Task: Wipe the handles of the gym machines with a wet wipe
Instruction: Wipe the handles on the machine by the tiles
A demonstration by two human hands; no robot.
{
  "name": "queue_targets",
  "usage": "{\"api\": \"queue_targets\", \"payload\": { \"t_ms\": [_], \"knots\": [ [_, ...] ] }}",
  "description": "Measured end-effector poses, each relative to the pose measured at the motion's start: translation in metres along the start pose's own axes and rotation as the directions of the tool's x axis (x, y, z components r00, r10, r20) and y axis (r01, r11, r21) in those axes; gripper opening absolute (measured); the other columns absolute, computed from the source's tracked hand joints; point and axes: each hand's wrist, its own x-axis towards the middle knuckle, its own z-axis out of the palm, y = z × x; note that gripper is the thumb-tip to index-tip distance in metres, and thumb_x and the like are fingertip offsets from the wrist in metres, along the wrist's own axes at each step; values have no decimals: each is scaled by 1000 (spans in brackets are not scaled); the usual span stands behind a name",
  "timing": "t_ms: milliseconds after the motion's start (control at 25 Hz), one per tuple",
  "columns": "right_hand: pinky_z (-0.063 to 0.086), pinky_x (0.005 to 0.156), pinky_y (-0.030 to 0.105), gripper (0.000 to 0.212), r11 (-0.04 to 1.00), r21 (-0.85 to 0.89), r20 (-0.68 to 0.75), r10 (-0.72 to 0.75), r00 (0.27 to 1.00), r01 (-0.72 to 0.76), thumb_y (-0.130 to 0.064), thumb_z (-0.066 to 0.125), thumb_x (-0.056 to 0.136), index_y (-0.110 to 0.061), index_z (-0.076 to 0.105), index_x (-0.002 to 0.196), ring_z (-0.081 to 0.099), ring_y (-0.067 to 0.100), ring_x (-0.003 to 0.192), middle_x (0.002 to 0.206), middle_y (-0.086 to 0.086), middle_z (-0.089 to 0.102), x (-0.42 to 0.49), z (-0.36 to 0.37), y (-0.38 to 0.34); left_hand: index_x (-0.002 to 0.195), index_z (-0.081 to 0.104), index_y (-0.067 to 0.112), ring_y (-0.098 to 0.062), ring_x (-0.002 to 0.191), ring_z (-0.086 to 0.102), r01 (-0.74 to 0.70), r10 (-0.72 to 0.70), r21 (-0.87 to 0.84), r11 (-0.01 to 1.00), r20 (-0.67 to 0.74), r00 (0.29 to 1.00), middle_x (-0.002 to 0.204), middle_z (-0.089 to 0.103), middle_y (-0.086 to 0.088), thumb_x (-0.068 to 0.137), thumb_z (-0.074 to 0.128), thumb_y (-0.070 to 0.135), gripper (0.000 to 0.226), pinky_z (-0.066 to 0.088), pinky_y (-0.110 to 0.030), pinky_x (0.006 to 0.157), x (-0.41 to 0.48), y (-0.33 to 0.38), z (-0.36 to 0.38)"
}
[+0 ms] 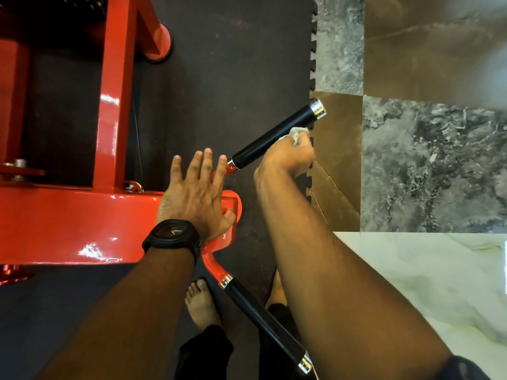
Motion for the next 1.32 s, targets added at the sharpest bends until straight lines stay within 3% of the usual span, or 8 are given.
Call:
{"api": "queue_targets", "payload": {
  "t_ms": [160, 280, 320, 440, 560, 800, 1160, 1320],
  "knots": [
    [56, 78, 25, 23, 977, -120, 42, -170, 985, 174, -6, 51, 101, -7, 70, 114, 64, 11, 93, 110, 9, 71, 6, -5, 1, 157, -18, 11, -31, 154, -3, 5, -5, 24, 1000, -3, 1000, 166, -9, -18, 91, 28, 67, 98, 2, -60, 122, -1, 0, 0],
    [47, 100, 22, 38, 791, -268, 79, -551, 831, 550, 4, 49, 98, -1, 57, 136, 55, 20, 127, 140, 17, 57, 22, -10, -7, 157, -16, 12, -30, 155, -2, 5, -5, 11, 1000, -5, 1000, 166, -7, -17, 89, 29, 66, 98, 3, -60, 121, -1, 0, 2],
    [39, 112, 31, 47, 623, -377, 319, -607, 728, 685, 7, 46, 98, 2, 44, 144, 42, 27, 141, 151, 20, 43, 27, -13, -10, 157, -16, 12, -30, 155, -2, 6, -6, 10, 1000, -3, 1000, 166, -7, -17, 89, 29, 67, 98, 3, -60, 122, -2, 0, 2],
    [14, 124, 42, 62, -414, -488, 871, -294, 395, 768, -5, 52, 96, 5, 24, 151, 8, 36, 152, 160, 24, 20, 35, -20, -1, 157, -16, 12, -31, 155, -3, 10, -10, 17, 1000, -7, 1000, 166, -8, -17, 90, 28, 67, 97, 3, -60, 121, -1, 0, 1],
    [16, 123, 47, 58, -780, -152, 983, -57, 173, 606, -18, 52, 95, 6, 36, 145, 26, 40, 144, 146, 24, 41, 46, -19, -3, 157, -15, 12, -30, 155, -3, 8, -8, 13, 1000, 1, 1000, 166, -8, -17, 90, 27, 66, 97, 3, -60, 121, 0, 1, 1],
    [35, 110, 45, 52, -911, -9, 990, 49, 129, 413, -12, 31, 94, 4, 40, 143, 41, 43, 132, 138, 27, 47, 35, -17, -7, 158, -14, 13, -30, 155, -2, 15, -15, 1, 1000, -1, 1000, 166, -7, -17, 90, 26, 67, 95, 2, -60, 121, -1, 1, 2],
    [39, 104, 41, 44, -867, 203, 958, 271, 89, 455, -15, 35, 100, 0, 43, 140, 48, 36, 123, 131, 20, 50, 18, -13, 0, 158, -12, 12, -30, 155, -2, 25, -25, 9, 1000, -18, 1000, 166, -7, -18, 91, 24, 65, 93, 3, -60, 121, -2, 3, 2],
    [39, 72, 36, 33, -874, -92, 946, 72, 315, 477, -24, 55, 98, -10, 51, 128, 54, 26, 102, 103, 11, 50, 28, 5, -59, 158, -14, 12, -32, 154, -1, 12, -12, 4, 1000, -11, 1000, 166, -7, -19, 92, 24, 66, 94, 4, -61, 121, -1, 1, 2]
  ]
}}
